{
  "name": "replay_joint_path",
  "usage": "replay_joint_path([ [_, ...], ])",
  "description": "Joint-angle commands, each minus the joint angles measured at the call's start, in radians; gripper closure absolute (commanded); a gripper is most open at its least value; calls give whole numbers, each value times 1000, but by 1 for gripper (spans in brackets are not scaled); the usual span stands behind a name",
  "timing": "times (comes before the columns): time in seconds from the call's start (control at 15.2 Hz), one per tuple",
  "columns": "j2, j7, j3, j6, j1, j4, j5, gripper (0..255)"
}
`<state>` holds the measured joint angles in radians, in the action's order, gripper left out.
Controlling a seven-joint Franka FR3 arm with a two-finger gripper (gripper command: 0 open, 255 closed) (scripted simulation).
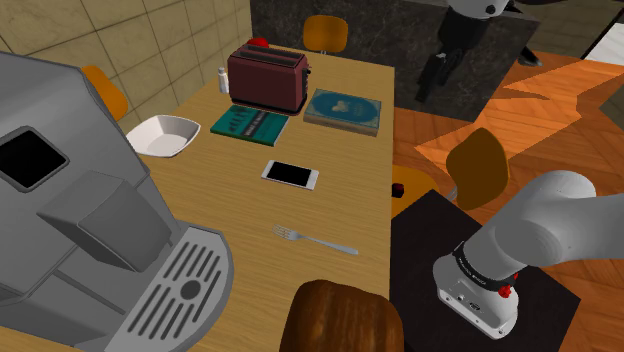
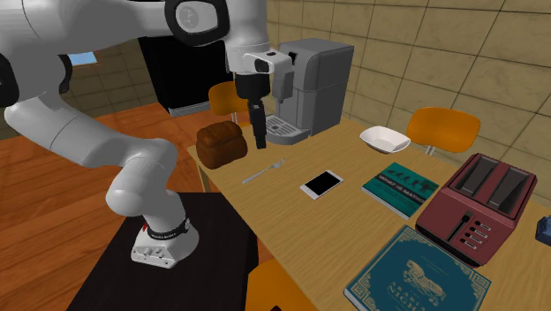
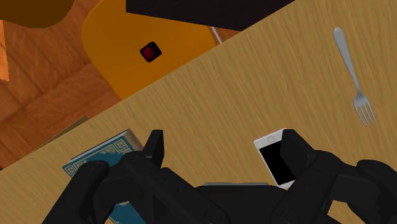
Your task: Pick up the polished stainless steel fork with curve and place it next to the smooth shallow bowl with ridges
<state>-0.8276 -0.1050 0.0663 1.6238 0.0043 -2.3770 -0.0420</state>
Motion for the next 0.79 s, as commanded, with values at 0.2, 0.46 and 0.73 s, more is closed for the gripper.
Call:
replay_joint_path([
  [0.2, 11, 27, 37, 74, 26, -65, 34, 0],
  [0.46, 44, 63, 89, 179, 64, -138, 79, 0],
  [0.73, 97, 98, 145, 290, 101, -194, 123, 0],
])
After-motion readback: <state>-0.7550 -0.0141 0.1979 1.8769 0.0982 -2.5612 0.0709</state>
